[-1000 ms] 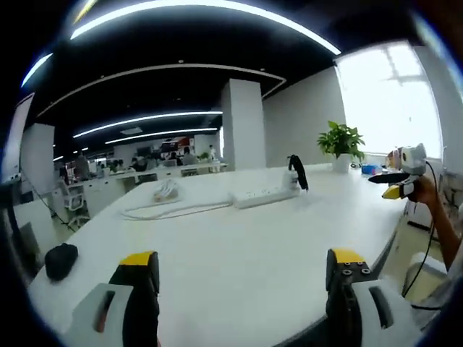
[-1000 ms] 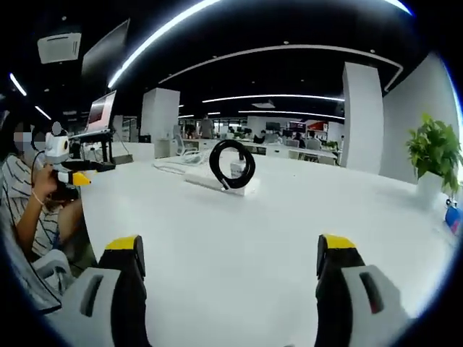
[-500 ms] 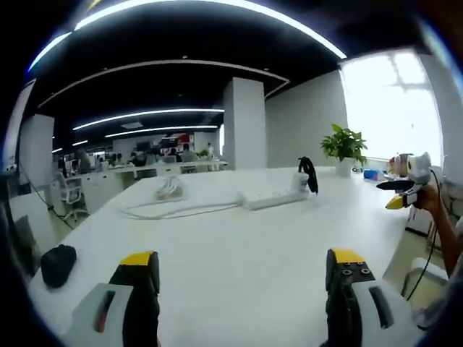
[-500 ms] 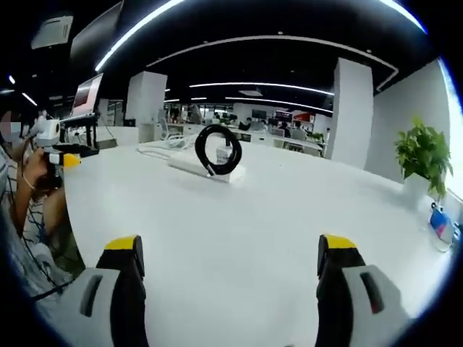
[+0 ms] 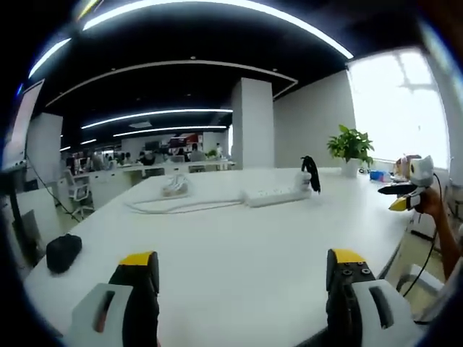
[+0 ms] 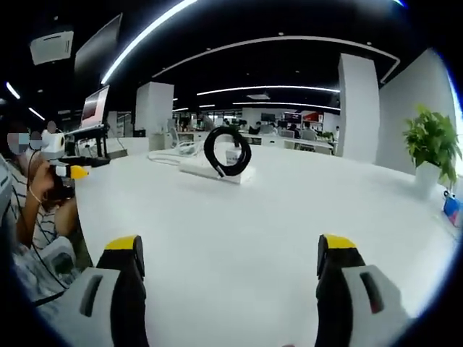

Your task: Straighten the power strip on the desk, plug the charger into it

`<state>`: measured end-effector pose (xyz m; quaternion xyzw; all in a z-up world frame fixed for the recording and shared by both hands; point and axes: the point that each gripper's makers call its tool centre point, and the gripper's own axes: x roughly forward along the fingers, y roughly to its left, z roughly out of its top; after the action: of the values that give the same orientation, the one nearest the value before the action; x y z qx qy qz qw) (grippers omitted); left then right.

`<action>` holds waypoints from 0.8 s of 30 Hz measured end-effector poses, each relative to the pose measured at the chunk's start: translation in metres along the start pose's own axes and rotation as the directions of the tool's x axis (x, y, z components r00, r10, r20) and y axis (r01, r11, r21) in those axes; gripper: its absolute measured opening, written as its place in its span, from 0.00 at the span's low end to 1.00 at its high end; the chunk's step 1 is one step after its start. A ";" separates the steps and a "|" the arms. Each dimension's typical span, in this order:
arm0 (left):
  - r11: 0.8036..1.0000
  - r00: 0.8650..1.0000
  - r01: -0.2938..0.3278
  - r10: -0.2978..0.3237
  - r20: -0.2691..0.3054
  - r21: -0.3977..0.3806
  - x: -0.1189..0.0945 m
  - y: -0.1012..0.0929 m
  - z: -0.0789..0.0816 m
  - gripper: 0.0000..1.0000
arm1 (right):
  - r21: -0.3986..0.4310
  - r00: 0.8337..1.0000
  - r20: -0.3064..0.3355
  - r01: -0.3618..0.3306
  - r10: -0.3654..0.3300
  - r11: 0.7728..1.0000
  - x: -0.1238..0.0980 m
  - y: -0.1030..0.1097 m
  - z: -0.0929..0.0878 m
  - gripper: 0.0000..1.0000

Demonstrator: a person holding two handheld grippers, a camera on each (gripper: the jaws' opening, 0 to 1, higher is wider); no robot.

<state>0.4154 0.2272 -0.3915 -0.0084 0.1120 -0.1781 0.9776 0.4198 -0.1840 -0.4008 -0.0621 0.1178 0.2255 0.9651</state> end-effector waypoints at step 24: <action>0.999 1.000 0.004 -0.003 0.022 -0.032 -0.029 0.004 -0.007 0.98 | -0.012 0.998 -0.002 0.069 -0.069 0.998 -0.027 0.020 -0.006 0.99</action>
<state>0.3891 0.2410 -0.3925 -0.0261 0.1041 -0.1780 0.9782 0.3868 -0.1788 -0.4010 -0.0721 0.1157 0.1925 0.9718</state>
